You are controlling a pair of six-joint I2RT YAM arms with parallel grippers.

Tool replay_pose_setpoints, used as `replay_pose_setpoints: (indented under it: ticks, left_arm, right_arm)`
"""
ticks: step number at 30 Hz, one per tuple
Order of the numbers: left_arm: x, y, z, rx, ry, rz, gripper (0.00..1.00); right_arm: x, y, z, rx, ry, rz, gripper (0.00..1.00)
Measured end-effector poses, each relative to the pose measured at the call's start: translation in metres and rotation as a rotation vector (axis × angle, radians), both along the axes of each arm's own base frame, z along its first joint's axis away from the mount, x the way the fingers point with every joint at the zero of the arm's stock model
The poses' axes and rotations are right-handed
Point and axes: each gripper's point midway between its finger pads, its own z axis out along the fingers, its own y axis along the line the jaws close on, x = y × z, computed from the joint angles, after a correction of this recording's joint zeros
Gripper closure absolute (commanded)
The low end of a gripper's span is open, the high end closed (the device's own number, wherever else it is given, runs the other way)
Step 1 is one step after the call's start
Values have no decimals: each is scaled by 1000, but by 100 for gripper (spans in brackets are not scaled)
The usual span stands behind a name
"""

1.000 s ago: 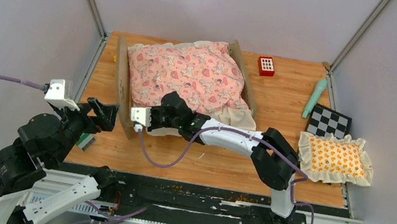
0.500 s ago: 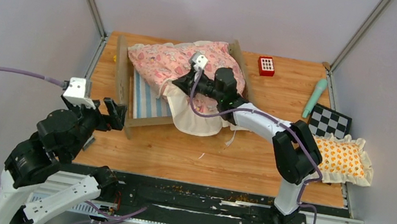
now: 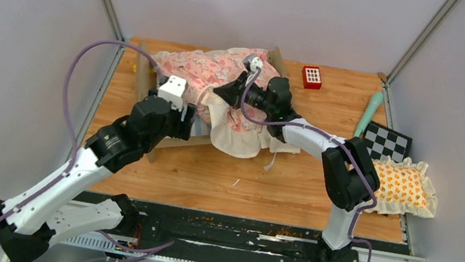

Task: Set up the pet bed
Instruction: Cross the ropes on the bed frame.

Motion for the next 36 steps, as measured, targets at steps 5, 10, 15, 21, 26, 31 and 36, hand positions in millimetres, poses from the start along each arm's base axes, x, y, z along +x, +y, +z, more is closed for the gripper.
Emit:
replay_pose_setpoints:
  ticks: [5, 10, 15, 21, 26, 31, 36]
  left_arm:
    - [32, -22, -26, 40, 63, -42, 21]
    - [62, -23, -46, 45, 106, -48, 23]
    - [85, -25, -57, 40, 109, -55, 25]
    - [104, -35, -76, 46, 131, -85, 34]
    - [114, -38, -91, 47, 157, -92, 37]
    - [121, -34, -91, 47, 141, -65, 41]
    - [127, -29, -89, 44, 121, -39, 59]
  right_arm:
    - [12, -13, -1, 9, 36, -34, 100]
    - [19, -21, -1, 23, 68, -49, 100]
    - [22, -25, -3, 34, 99, -50, 100]
    - [20, -24, -8, 36, 126, -32, 100]
    - [17, -23, -8, 38, 134, -18, 100]
    - [16, -22, -8, 39, 139, -11, 100]
    - [15, -22, -5, 46, 133, -5, 100]
